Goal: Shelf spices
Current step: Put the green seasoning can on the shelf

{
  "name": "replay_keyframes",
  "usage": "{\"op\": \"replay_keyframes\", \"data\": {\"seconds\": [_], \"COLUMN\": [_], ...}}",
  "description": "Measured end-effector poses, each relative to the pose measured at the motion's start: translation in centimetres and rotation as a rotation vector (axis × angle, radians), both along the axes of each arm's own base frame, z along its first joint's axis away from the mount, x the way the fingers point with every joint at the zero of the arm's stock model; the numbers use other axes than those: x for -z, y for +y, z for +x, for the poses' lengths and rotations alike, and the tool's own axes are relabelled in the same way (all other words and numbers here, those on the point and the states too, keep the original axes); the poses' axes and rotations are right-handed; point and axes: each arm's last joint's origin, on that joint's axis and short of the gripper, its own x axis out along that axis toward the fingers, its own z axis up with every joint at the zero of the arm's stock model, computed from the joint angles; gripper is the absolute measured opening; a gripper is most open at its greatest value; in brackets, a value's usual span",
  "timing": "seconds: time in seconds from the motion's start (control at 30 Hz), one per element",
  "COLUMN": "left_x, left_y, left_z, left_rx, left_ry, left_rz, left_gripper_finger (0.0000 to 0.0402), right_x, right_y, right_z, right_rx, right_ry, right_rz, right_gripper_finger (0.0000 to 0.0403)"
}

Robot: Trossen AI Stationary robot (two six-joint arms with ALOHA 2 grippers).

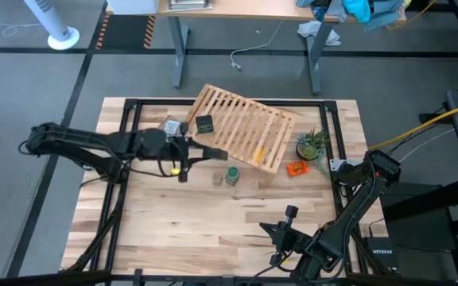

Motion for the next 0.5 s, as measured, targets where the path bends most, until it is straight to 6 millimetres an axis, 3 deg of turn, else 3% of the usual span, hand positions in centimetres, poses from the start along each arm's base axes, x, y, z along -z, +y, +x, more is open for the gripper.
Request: {"op": "replay_keyframes", "data": {"seconds": [0.17, 0.5], "left_x": [-0.4, 2.7], "left_y": [2.0, 4.6], "left_z": [0.0, 1.2], "left_rx": [-0.033, -0.117], "left_ry": [0.0, 0.2], "left_rz": [-0.04, -0.049], "left_gripper_finger": [0.0109, 0.0109], "right_x": [0.0, 0.0], "right_y": [0.0, 0.0], "right_z": [0.0, 0.0], "right_rx": [0.0, -0.009], "right_ry": [0.0, 0.007], "right_rz": [0.0, -0.017], "right_gripper_finger": [0.0005, 0.0005]}}
